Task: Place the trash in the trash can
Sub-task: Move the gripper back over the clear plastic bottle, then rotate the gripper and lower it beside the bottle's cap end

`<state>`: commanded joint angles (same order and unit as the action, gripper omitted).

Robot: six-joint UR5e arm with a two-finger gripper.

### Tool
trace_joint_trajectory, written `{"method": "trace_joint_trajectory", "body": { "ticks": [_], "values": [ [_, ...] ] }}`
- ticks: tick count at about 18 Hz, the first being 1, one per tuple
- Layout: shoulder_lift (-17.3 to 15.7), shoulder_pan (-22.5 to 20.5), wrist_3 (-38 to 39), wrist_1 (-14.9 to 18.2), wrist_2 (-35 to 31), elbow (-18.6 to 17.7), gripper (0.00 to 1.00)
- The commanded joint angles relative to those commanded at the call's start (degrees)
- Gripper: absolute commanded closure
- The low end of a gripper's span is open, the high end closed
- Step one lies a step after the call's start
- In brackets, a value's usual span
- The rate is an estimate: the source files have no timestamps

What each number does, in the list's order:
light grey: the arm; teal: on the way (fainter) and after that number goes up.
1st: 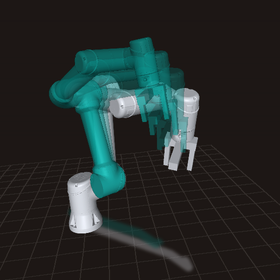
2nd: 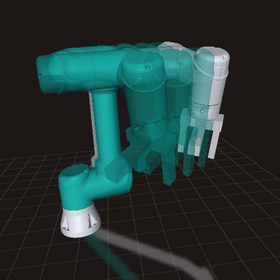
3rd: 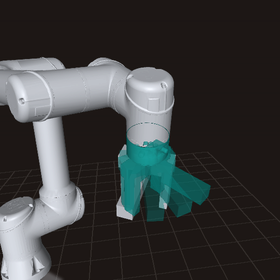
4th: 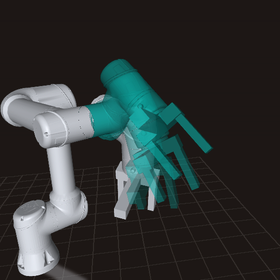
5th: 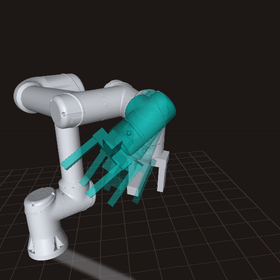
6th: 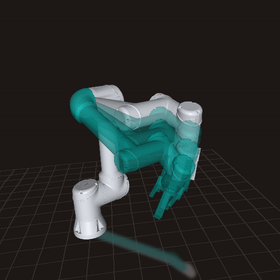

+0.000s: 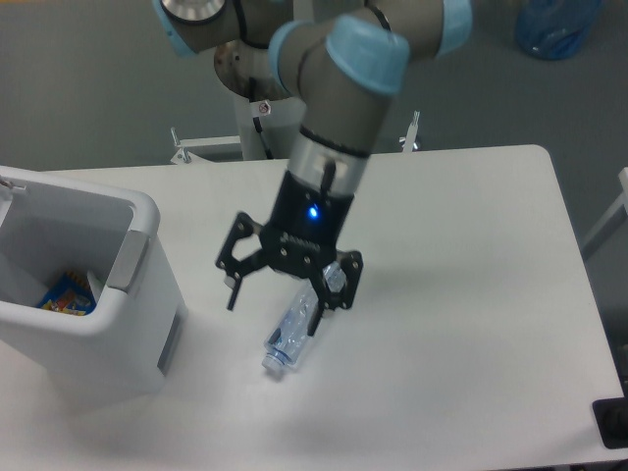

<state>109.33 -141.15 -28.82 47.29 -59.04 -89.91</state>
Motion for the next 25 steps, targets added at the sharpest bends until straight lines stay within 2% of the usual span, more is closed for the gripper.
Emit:
{"method": "trace_joint_trajectory", "body": {
  "ticks": [2,4,6,8,11,13,17,20,25],
  "values": [
    [0.6,0.1,-1.1,0.1,-3.2,-0.9,0.0],
    [2.7,0.2,-3.7,0.2,-4.4,-1.8,0.0],
    [4.8,0.7,-7.7,0.3,-8.4,-1.5,0.0],
    [6.2,2.1,-8.6,0.7,-11.3,-1.4,0.0],
    [8.5,3.1,-10.4,3.8,-13.3,0.1,0.0],
    [10.2,5.3,-10.9,6.1,-16.9,1.2,0.0],
    [13.9,9.0,-11.0,6.8,-23.7,3.0,0.0],
    [15.5,10.7,-10.9,6.7,-25.9,3.4,0.0],
    [16.1,11.9,-10.7,7.3,-26.2,2.8,0.0]
  ]
}}
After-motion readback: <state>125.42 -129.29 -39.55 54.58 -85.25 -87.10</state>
